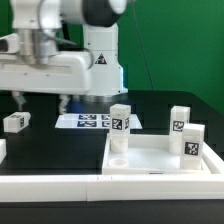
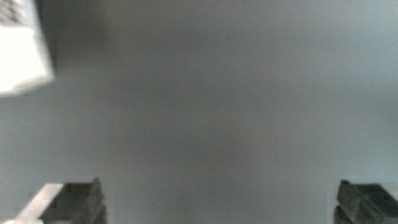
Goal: Assemble square table
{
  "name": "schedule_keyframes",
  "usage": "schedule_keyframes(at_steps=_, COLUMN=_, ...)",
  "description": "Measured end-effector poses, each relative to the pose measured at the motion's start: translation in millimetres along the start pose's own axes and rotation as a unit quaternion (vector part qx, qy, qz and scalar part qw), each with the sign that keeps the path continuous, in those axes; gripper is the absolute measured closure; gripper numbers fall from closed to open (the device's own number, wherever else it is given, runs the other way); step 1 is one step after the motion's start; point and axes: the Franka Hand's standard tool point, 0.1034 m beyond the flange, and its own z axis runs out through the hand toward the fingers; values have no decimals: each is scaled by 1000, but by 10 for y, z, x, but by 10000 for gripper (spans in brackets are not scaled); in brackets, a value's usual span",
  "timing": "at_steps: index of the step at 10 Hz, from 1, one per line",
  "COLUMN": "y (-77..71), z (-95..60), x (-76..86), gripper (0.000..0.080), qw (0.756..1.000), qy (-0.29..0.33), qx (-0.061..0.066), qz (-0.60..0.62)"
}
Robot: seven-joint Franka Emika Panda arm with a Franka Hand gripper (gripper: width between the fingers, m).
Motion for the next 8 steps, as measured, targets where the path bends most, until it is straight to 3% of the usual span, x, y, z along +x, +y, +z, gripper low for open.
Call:
schedule_keyframes(at_steps=1, y=124, z=22, x=-7, gripper=150, qw=1000, qy=-3, qx=-4, qz=10)
schedule_keyframes(at_steps=6, y=112, z=33, x=-10, gripper=150, qw=1000, qy=-3, qx=-4, qz=7)
schedule_keyframes(at_steps=8, y=322, z=55, x=-111, gripper=150, qw=1000, qy=-17, qx=6, qz=-18)
